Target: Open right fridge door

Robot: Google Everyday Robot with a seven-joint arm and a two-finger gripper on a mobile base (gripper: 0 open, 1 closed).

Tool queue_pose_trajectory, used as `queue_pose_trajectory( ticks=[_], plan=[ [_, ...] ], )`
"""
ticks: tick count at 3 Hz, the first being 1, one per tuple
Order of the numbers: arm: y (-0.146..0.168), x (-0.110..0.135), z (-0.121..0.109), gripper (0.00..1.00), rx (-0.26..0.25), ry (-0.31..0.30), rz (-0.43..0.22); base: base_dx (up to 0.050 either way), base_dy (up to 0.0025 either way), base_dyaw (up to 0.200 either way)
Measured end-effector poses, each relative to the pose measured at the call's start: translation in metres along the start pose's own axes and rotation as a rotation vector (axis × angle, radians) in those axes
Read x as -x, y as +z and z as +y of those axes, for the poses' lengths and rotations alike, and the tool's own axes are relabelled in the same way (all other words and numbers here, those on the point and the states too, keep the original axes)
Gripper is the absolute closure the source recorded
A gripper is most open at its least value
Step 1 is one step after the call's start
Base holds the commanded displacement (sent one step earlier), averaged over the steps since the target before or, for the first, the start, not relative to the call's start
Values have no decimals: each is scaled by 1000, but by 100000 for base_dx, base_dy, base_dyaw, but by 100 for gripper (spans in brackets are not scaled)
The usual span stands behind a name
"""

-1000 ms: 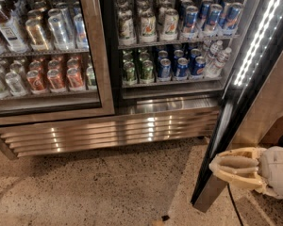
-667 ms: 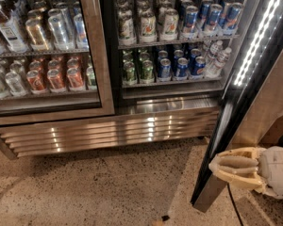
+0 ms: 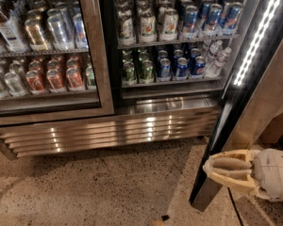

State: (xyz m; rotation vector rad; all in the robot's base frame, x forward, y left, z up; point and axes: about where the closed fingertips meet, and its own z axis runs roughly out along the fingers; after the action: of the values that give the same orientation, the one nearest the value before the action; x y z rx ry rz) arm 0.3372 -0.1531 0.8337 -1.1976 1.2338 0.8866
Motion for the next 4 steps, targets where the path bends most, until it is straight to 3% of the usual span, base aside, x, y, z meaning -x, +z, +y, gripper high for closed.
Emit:
queue_pose_trajectory(
  ticks=[1, 2, 3, 4],
  plan=[
    [0, 3, 3, 100, -3, -14, 2, 0, 0, 0],
    [-9, -7, 46, 100, 12, -29, 1, 0, 0, 0],
    [-30, -29, 122, 100, 4, -58, 15, -4947, 0, 34],
    [-30, -28, 121, 100, 4, -58, 15, 0, 0, 0]
  ],
)
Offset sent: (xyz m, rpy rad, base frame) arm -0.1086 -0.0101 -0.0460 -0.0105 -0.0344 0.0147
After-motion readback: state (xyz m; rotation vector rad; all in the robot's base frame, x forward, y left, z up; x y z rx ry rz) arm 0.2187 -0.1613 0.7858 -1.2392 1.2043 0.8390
